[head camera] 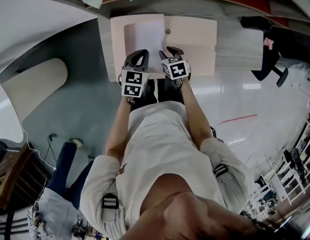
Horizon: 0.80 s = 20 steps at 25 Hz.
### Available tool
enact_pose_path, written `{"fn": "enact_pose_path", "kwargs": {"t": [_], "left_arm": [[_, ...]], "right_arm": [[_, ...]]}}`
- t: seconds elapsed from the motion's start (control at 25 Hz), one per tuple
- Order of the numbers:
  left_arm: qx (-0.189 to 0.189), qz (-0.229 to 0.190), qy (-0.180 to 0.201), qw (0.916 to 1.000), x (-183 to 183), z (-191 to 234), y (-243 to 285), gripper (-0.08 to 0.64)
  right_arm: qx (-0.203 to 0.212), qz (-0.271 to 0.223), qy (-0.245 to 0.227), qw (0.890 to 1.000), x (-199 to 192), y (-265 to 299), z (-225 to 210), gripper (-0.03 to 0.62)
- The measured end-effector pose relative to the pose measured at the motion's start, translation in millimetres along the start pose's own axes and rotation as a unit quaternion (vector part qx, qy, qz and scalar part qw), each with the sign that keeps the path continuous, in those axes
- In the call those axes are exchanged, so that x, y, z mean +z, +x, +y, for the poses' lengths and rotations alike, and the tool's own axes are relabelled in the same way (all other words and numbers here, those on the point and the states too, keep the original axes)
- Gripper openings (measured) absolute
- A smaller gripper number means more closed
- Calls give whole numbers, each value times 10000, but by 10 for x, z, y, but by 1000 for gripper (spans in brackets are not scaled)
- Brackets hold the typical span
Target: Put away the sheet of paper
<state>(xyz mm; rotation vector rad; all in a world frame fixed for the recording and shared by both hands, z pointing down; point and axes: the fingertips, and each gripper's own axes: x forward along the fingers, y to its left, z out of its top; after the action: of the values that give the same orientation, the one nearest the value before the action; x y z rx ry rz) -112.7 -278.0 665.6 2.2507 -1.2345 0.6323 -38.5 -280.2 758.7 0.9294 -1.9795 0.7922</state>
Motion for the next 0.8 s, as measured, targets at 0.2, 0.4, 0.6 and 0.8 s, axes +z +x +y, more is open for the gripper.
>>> {"fn": "enact_pose_path", "kwargs": {"t": [0.2, 0.4, 0.6, 0.8], "left_arm": [[-38, -70, 36, 10000, 65, -29, -53, 15], [-21, -173, 47, 9998, 176, -9, -151, 15], [30, -428, 85, 9990, 406, 27, -291, 15], [20, -705, 168, 9974, 712, 10, -464, 15]], "right_arm": [[-46, -374, -64, 9993, 152, -243, 39, 167], [-92, -750, -205, 9969, 329, -545, 82, 152], [-157, -1267, -368, 9911, 598, -913, 122, 96], [-148, -1815, -654, 9811, 949, -1329, 190, 50]]}}
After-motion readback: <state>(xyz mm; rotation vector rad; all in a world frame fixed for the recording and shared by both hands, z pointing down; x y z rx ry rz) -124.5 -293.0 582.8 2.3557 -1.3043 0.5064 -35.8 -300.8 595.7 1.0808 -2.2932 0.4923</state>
